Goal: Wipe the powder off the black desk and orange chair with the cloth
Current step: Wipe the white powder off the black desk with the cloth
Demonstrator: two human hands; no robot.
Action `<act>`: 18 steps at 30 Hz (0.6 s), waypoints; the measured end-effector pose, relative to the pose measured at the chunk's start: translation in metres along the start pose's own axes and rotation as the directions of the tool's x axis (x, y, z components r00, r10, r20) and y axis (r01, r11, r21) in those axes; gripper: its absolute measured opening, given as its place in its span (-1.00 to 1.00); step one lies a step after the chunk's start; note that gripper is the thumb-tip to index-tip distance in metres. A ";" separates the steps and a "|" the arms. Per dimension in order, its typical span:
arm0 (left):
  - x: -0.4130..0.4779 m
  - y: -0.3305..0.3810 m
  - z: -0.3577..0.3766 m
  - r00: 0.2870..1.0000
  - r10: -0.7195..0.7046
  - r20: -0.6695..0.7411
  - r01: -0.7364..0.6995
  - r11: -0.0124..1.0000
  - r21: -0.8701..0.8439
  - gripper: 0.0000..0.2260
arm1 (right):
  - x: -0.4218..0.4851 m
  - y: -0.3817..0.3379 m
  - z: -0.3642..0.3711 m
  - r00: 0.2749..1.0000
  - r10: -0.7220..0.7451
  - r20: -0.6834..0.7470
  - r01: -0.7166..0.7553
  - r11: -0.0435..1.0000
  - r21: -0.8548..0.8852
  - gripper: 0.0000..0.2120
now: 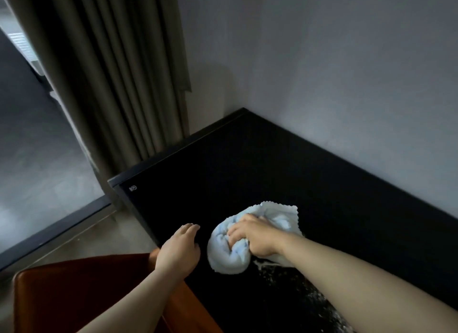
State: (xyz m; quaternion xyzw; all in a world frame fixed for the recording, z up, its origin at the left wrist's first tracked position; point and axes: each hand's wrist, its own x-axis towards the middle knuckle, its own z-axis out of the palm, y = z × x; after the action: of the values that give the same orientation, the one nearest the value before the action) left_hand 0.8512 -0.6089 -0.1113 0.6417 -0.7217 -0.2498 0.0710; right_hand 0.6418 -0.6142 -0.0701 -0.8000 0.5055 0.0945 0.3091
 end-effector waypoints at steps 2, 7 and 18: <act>-0.003 0.011 0.009 0.999 0.030 0.032 -0.032 0.998 0.052 -0.53 | -0.023 0.017 0.002 0.998 0.056 0.026 -0.057 0.998 0.039 -0.71; -0.006 0.036 0.019 0.992 0.051 0.118 -0.073 0.979 0.189 -0.49 | -0.060 0.042 -0.014 0.991 0.082 0.103 -0.081 0.997 -0.014 -0.74; 0.018 0.071 0.036 0.964 -0.025 0.265 -0.043 0.968 0.246 -0.41 | -0.025 0.091 -0.035 0.943 0.298 -0.149 -0.298 0.954 0.017 -0.36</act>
State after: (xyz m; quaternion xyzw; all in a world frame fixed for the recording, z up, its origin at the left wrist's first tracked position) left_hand 0.7700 -0.6127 -0.1146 0.6029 -0.7532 -0.2406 -0.1064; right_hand 0.5455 -0.6428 -0.0668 -0.7200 0.6421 0.0811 0.2502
